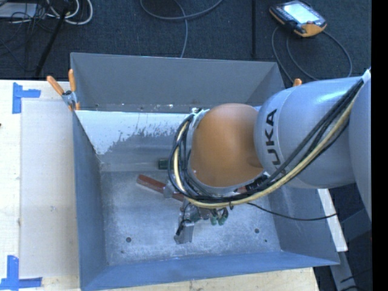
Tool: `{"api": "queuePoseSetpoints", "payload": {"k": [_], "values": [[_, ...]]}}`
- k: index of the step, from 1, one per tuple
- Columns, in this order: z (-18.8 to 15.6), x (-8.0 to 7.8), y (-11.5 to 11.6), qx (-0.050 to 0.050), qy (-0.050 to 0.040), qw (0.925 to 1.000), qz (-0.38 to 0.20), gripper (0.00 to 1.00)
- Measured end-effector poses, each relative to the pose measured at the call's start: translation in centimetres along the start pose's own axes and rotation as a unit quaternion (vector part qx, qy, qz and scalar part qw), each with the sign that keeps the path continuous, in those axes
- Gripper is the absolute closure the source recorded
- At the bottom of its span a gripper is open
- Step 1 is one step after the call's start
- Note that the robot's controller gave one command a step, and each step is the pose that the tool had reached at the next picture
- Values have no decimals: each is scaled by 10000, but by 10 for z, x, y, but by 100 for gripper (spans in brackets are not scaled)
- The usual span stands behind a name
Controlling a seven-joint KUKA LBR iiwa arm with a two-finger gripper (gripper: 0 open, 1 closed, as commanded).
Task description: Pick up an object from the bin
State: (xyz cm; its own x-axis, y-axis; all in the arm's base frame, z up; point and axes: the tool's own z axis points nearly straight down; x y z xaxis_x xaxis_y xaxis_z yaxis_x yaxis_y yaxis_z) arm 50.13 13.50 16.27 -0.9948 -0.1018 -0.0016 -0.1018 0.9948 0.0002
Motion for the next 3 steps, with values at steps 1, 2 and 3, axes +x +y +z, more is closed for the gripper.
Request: {"api": "queuePoseSetpoints", "payload": {"k": [1, 2, 3], "values": [[9, -35, -27, -1, 13, 9968, 798, 0], [12, -69, -25, 5, 6, 9907, 1364, 0], [64, -96, -43, 0, -3, 9997, 227, 0]]}}
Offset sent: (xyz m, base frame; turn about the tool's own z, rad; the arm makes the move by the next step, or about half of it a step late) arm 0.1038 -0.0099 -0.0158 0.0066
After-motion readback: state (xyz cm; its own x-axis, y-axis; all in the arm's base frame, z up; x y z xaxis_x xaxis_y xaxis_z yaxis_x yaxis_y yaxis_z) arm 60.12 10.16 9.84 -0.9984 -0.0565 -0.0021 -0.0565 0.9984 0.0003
